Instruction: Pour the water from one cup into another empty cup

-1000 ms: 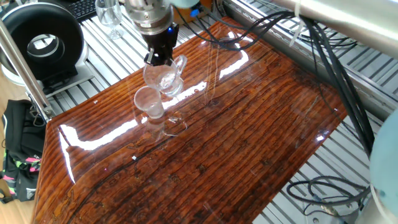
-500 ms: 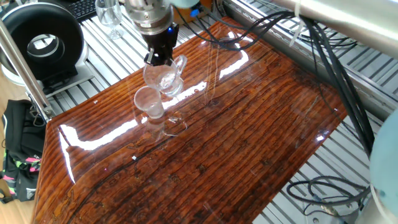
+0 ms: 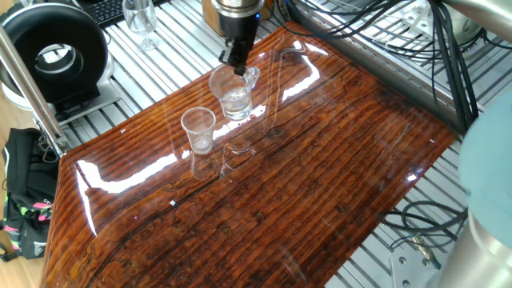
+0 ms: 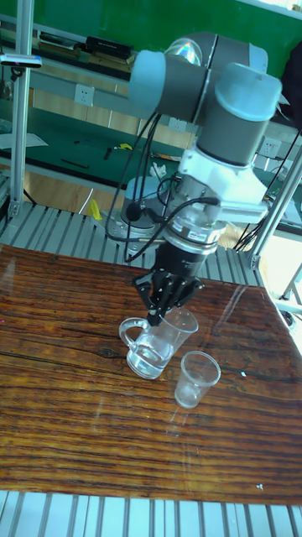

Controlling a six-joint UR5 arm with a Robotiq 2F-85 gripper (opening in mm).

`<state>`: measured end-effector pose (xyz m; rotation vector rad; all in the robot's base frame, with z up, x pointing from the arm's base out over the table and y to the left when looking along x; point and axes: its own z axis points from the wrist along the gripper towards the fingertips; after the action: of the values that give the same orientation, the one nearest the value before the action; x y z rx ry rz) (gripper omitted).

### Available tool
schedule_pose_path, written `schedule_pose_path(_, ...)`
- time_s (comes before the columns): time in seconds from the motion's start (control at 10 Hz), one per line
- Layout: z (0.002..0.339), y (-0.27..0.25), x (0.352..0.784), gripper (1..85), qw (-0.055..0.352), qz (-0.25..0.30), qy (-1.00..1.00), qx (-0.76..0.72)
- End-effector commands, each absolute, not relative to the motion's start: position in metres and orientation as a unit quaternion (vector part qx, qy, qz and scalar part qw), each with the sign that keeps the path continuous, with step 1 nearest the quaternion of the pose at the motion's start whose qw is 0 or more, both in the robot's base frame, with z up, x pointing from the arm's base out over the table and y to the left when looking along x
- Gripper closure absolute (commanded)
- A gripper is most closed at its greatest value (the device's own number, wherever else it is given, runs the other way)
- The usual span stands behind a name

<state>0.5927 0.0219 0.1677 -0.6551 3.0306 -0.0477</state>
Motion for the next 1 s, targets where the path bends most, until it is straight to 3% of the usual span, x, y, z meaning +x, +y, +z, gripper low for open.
schedule_pose_path(0.0, 0.155, 0.018, 0.579, 84.0, -0.001, 0.049, 0.976, -0.214)
schedule_pose_path(0.3, 0.157, -0.004, 0.569, 84.0, -0.013, 0.05, 0.976, -0.213)
schedule_pose_path(0.6, 0.139, 0.014, 0.561, 84.0, -0.013, 0.097, 0.975, -0.199)
schedule_pose_path(0.9, 0.143, 0.013, 0.545, 84.0, -0.028, 0.107, 0.976, -0.186)
